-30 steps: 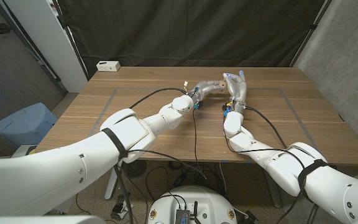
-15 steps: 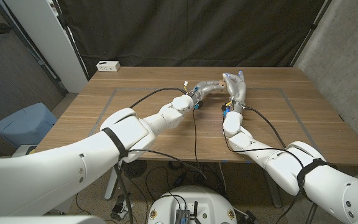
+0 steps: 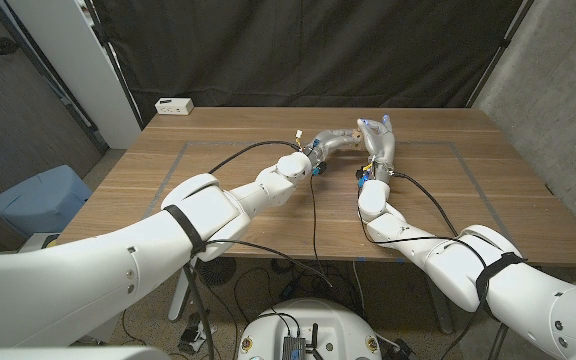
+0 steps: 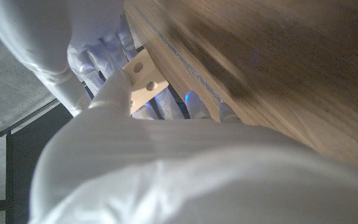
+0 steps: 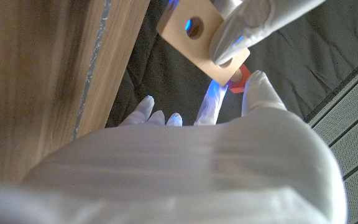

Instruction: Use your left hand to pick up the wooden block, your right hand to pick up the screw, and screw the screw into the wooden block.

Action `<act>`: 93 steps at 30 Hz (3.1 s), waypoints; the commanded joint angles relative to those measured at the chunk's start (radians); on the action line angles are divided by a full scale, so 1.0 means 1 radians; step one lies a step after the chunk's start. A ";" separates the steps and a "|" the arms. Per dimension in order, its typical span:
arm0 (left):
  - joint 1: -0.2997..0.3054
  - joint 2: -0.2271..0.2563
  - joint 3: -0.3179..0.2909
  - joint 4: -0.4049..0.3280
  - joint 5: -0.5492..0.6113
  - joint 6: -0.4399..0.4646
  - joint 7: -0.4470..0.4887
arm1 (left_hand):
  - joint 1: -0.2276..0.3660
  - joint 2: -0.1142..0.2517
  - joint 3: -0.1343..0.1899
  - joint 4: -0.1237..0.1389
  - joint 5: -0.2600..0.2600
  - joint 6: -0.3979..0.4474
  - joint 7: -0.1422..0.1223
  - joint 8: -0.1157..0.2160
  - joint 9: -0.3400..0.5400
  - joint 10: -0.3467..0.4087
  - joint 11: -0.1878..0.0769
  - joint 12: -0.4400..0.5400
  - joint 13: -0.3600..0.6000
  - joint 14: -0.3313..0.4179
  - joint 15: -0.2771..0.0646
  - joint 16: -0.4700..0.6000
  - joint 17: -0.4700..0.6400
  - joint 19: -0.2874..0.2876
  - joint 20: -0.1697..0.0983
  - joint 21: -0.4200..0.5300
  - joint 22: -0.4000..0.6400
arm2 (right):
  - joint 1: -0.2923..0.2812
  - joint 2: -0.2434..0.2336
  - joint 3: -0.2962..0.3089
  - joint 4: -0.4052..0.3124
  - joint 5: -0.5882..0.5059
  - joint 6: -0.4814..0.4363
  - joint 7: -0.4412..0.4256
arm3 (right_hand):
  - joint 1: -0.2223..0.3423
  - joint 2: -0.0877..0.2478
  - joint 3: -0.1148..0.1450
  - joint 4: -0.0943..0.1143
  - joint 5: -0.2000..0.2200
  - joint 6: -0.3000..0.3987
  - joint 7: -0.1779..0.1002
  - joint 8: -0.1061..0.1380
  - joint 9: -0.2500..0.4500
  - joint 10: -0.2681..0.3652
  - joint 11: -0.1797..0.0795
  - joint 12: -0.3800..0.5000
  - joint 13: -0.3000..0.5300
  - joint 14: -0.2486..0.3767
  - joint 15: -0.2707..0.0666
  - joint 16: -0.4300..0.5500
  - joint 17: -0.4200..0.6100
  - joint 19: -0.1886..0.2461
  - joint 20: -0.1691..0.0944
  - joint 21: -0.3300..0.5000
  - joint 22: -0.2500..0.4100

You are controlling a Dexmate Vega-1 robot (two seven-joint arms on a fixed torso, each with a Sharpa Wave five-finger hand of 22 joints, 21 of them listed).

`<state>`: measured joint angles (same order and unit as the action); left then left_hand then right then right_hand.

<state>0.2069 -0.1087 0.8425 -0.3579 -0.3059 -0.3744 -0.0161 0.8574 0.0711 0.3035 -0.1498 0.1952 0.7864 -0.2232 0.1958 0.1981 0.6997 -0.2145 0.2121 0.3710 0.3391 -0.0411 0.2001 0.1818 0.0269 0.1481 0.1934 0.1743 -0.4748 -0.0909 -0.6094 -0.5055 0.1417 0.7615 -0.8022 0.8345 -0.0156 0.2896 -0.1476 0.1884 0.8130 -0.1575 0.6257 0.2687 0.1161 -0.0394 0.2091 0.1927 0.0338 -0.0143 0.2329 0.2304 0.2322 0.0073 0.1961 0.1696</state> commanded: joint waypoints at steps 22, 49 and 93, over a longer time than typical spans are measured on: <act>0.010 0.004 -0.007 -0.001 0.002 -0.032 0.001 | -0.004 -0.001 0.007 -0.001 0.004 0.011 0.000 0.006 0.001 -0.008 0.000 0.003 0.003 0.001 -0.073 -0.001 0.000 -0.003 0.000 0.003 0.003 | -0.028 -0.016 0.002 -0.048 -0.004 -0.012 -0.014 | 0.002 0.014 0.003 -0.001 -0.002 0.008 0.001 0.006 0.002 0.003 -0.009 -0.002 0.004 0.004 -0.007 -0.003 0.002 -0.002 -0.006 0.002 0.006; 0.006 0.002 -0.006 0.000 0.001 -0.012 0.000 | -0.005 -0.001 0.008 0.000 0.004 0.010 0.000 0.006 0.001 -0.009 0.000 0.003 0.003 0.001 -0.072 -0.001 0.000 -0.003 0.002 0.003 0.003 | -0.080 -0.056 0.020 -0.167 -0.037 -0.063 -0.013 | 0.001 0.015 0.002 0.000 -0.002 0.006 0.000 0.008 0.000 0.004 -0.006 -0.002 0.004 0.003 -0.007 -0.005 0.003 -0.001 -0.003 0.002 0.006; 0.011 0.003 -0.010 0.000 -0.005 -0.011 0.000 | -0.005 -0.001 0.009 -0.001 0.004 0.008 0.000 0.006 0.001 -0.011 0.000 0.003 0.002 0.001 -0.071 -0.001 0.000 -0.002 0.003 0.003 0.003 | -0.103 -0.080 0.026 -0.213 -0.068 -0.098 0.009 | -0.002 0.014 0.000 0.000 -0.002 0.010 0.001 0.011 -0.005 0.003 -0.008 -0.003 0.004 0.002 -0.006 -0.007 0.004 -0.005 -0.002 0.001 0.006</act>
<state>0.2170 -0.1067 0.8338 -0.3579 -0.3090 -0.3893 -0.0151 0.8591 0.0694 0.3050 -0.1512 0.1946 0.7872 -0.2260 0.1951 0.1980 0.6891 -0.2145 0.2121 0.3713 0.3391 -0.0412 0.2001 0.1818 0.0269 0.1481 0.1934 0.1743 -0.5741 -0.1614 -0.5833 -0.7067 0.0807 0.6703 -0.7949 0.8331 -0.0062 0.2884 -0.1487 0.1883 0.8124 -0.1570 0.6295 0.2628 0.1161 -0.0394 0.2091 0.1927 0.0338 -0.0143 0.2290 0.2298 0.2322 0.0072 0.1961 0.1696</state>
